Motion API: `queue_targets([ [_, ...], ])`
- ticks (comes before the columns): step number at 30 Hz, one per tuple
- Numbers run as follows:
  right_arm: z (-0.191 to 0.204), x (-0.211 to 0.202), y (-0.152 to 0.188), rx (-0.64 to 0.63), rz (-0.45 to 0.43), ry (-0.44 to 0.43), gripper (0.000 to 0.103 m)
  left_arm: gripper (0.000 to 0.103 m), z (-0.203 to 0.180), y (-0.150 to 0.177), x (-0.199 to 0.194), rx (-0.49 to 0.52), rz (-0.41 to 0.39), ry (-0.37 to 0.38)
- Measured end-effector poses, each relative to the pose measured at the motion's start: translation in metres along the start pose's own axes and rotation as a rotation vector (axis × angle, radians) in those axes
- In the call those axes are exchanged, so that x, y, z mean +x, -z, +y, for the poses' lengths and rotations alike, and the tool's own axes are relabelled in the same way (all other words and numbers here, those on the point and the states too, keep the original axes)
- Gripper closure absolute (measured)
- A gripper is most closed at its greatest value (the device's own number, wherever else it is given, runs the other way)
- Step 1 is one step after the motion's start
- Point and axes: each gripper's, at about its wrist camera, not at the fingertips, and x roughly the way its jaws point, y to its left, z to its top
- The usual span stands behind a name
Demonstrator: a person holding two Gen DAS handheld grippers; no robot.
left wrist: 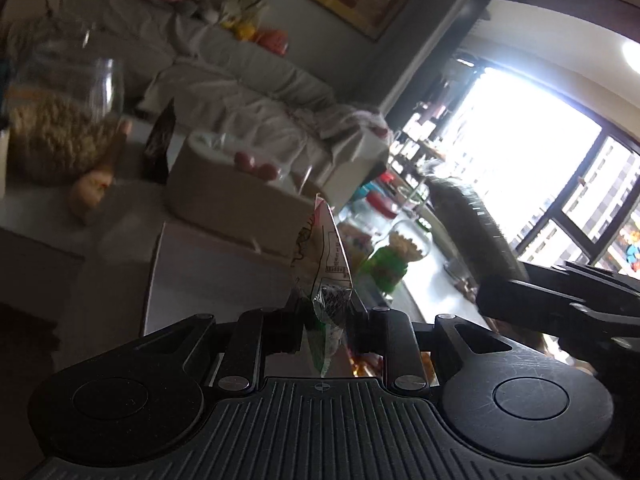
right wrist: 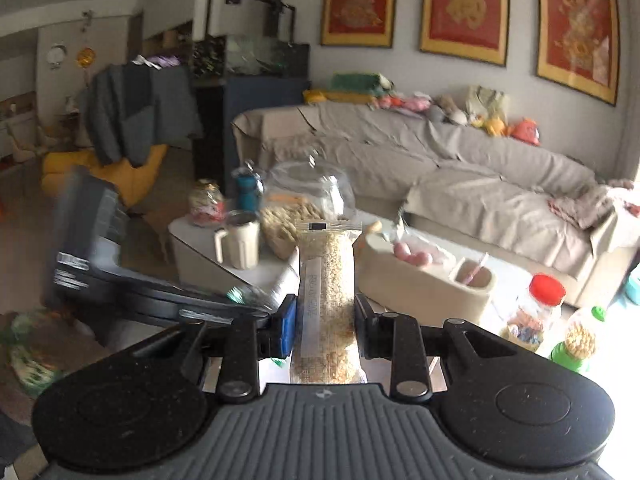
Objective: Organize snacks
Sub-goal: 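Carry packets into the pink box with left tool while right tool grasps clear bar packet, then open both tools to drop the packets and bar into the pink box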
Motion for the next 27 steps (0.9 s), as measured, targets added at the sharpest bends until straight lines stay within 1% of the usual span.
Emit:
queue_targets([
  [1, -0.003, 0.010, 0.002, 0.008, 0.020, 0.006, 0.074, 0.078, 0.013, 0.002, 0.017, -0.022, 0.029, -0.019],
  [3, -0.014, 0.029, 0.011, 0.035, 0.067, 0.017, 0.074, 0.078, 0.029, 0.008, 0.037, -0.004, 0.052, -0.089],
  [5, -0.025, 0.052, 0.023, 0.060, 0.120, 0.030, 0.074, 0.077, 0.039, 0.011, 0.039, 0.025, 0.018, -0.132],
  [7, -0.036, 0.078, 0.037, 0.078, 0.176, 0.049, 0.074, 0.076, 0.048, 0.011, 0.030, 0.017, -0.032, -0.132],
  [9, -0.042, 0.108, 0.048, 0.107, 0.235, 0.059, 0.074, 0.076, 0.050, 0.008, 0.024, 0.026, -0.060, -0.135],
  [10, -0.047, 0.123, 0.052, 0.130, 0.262, 0.061, 0.074, 0.075, 0.049, 0.008, 0.024, 0.043, -0.055, -0.139],
  [12, -0.052, 0.150, 0.057, 0.170, 0.294, 0.058, 0.074, 0.075, 0.047, 0.007, 0.027, 0.081, -0.016, -0.139],
  [14, -0.056, 0.168, 0.060, 0.203, 0.312, 0.047, 0.073, 0.075, 0.049, 0.007, 0.025, 0.060, -0.041, -0.155],
  [15, -0.059, 0.173, 0.061, 0.218, 0.316, 0.048, 0.070, 0.075, 0.051, 0.007, 0.021, 0.048, -0.063, -0.169],
  [17, -0.064, 0.169, 0.063, 0.227, 0.297, 0.050, 0.066, 0.075, 0.050, 0.010, 0.009, 0.050, -0.111, -0.192],
  [19, -0.069, 0.148, 0.066, 0.210, 0.245, 0.041, 0.058, 0.075, 0.047, 0.014, -0.002, 0.059, -0.146, -0.201],
  [20, -0.072, 0.135, 0.069, 0.195, 0.212, 0.049, 0.051, 0.075, 0.043, 0.017, -0.008, 0.058, -0.155, -0.192],
  [21, -0.076, 0.123, 0.073, 0.180, 0.177, 0.066, 0.045, 0.075, 0.039, 0.022, -0.015, 0.057, -0.161, -0.174],
  [24, -0.091, 0.081, 0.094, 0.149, 0.095, 0.142, 0.037, 0.075, 0.021, 0.041, -0.028, 0.065, -0.156, -0.101],
  [26, -0.098, 0.061, 0.113, 0.135, 0.085, 0.195, 0.034, 0.075, 0.006, 0.058, -0.029, 0.084, -0.124, -0.054],
  [27, -0.101, 0.055, 0.123, 0.131, 0.097, 0.206, 0.033, 0.075, -0.001, 0.067, -0.027, 0.095, -0.101, -0.030],
])
